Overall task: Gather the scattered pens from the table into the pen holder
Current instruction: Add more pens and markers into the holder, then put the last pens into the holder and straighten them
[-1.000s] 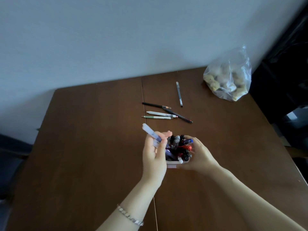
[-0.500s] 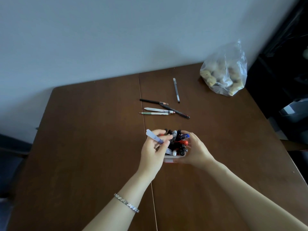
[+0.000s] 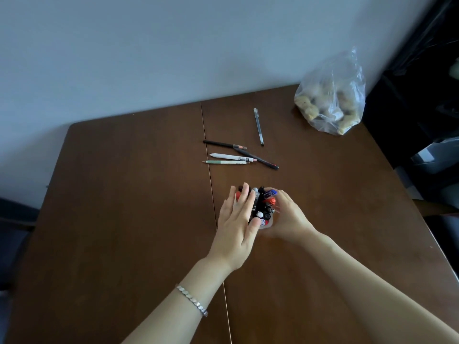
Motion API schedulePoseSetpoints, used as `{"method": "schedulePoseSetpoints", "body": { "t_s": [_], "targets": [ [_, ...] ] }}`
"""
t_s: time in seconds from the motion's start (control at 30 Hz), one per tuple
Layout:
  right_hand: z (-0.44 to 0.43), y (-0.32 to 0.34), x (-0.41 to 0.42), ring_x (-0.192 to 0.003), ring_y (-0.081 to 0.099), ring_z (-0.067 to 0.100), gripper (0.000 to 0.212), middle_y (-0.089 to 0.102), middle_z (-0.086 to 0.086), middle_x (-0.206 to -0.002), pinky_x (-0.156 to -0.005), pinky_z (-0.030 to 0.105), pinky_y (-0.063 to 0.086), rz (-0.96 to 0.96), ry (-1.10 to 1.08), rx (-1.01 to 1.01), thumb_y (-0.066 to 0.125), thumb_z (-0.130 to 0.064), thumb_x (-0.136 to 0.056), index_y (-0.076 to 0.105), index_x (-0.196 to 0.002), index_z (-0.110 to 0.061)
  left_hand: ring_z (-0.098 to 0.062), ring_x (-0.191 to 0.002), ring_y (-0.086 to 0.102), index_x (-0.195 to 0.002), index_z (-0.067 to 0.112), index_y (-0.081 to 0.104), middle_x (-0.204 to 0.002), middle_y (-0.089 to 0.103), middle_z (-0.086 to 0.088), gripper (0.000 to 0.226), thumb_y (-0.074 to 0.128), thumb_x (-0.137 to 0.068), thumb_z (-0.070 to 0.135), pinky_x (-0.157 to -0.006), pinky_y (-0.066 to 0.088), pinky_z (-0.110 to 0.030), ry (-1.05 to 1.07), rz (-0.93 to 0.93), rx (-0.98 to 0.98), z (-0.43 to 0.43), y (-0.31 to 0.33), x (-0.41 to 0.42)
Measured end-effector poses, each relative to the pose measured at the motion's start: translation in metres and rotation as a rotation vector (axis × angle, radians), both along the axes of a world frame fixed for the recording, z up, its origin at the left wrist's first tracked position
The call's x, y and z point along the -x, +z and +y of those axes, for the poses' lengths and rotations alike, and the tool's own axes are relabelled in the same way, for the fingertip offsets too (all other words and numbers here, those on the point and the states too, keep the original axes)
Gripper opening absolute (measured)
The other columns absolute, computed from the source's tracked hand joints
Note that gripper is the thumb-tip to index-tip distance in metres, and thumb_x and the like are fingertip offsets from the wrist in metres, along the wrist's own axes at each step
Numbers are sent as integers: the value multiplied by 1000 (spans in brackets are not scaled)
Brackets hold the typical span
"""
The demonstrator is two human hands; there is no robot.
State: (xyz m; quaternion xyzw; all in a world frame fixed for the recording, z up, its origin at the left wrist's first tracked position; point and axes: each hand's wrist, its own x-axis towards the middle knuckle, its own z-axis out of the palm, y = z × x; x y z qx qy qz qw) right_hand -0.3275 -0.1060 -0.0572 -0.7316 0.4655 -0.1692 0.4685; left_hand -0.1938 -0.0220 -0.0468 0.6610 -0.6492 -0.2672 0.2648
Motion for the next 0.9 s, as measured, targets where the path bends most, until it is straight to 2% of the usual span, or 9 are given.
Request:
{"method": "schedulePoseSetpoints", "body": {
  "t_s": [0.1, 0.23, 0.33, 0.4, 0.53, 0.67, 0.77, 0.83, 0.9],
  "targets": [
    [1, -1, 0, -100, 53, -2, 78, 49, -13, -109, -98, 30, 48, -5, 3, -31, 82, -28, -52, 48, -122, -25, 1, -140, -23, -143, 29, -12, -150, -16, 22, 65, 7, -89, 61, -119, -2, -28, -112, -37, -3, -1, 5, -1],
    [-3, 0, 2, -117, 46, 2, 95, 43, -12, -128, -99, 25, 44, 59, 86, -20, 84, -35, -52, 38, -135, -22, 15, -137, -8, -144, 31, 1, -149, -12, 25, 77, 52, -87, 43, -107, 11, -2, -20, 255, 15, -7, 13, -19],
    [-24, -2, 11, -128, 37, 7, 98, 24, -9, -148, -102, 23, 39, 245, 266, -96, 75, -5, -71, 15, -146, -22, 11, -137, -5, -141, 42, -9, -151, -11, 28, 116, 80, -67, 38, -112, 10, -16, 72, 273, -211, -13, 10, -33],
    [-46, -8, 14, -132, 39, 16, 83, 31, -2, -147, -104, 28, 41, 318, 169, -40, 60, 6, -77, 22, -145, -23, -1, -141, 14, -144, 40, -6, -155, 6, 18, 122, 85, -63, 31, -111, 22, -26, 28, 284, -360, -18, 6, -38],
    [-94, -20, -9, -124, 47, 22, 48, 49, 5, -133, -105, 32, 40, 339, -99, 143, 55, -6, -87, 46, -133, -14, -3, -136, 29, -146, 32, 10, -139, 29, 21, 108, 83, -66, 23, -104, 24, -16, 15, 243, -307, -26, -1, -38],
    [-132, -38, -44, -126, 41, 25, 46, 49, 7, -133, -104, 38, 38, 483, -48, 171, 56, -15, -88, 45, -133, -13, 6, -128, 31, -144, 30, 21, -130, 34, 27, 104, 85, -63, 23, -100, 24, -6, 91, 261, -251, -34, -1, -42],
    [-149, -47, -55, -118, 44, 27, 34, 52, 10, -123, -94, 38, 42, 635, 26, 174, 55, -19, -89, 55, -122, -14, 2, -128, 38, -142, 32, 24, -135, 43, 21, 102, 86, -61, 24, -107, 32, -19, 172, 310, -202, -47, 1, -59],
    [-156, -45, -54, -107, 52, 25, 27, 57, 10, -113, -87, 36, 46, 562, 10, 193, 55, -18, -89, 62, -114, -12, 1, -126, 42, -138, 37, 29, -133, 47, 20, 96, 85, -62, 23, -106, 36, -22, 197, 320, -154, -57, 3, -74],
    [-161, -34, -50, -89, 59, 17, 21, 63, 8, -101, -79, 24, 46, 366, -58, 250, 59, -16, -85, 68, -103, -9, -2, -125, 45, -135, 38, 34, -129, 50, 19, 91, 85, -62, 21, -105, 40, -25, 212, 328, -125, -66, 4, -87]
  ]
}}
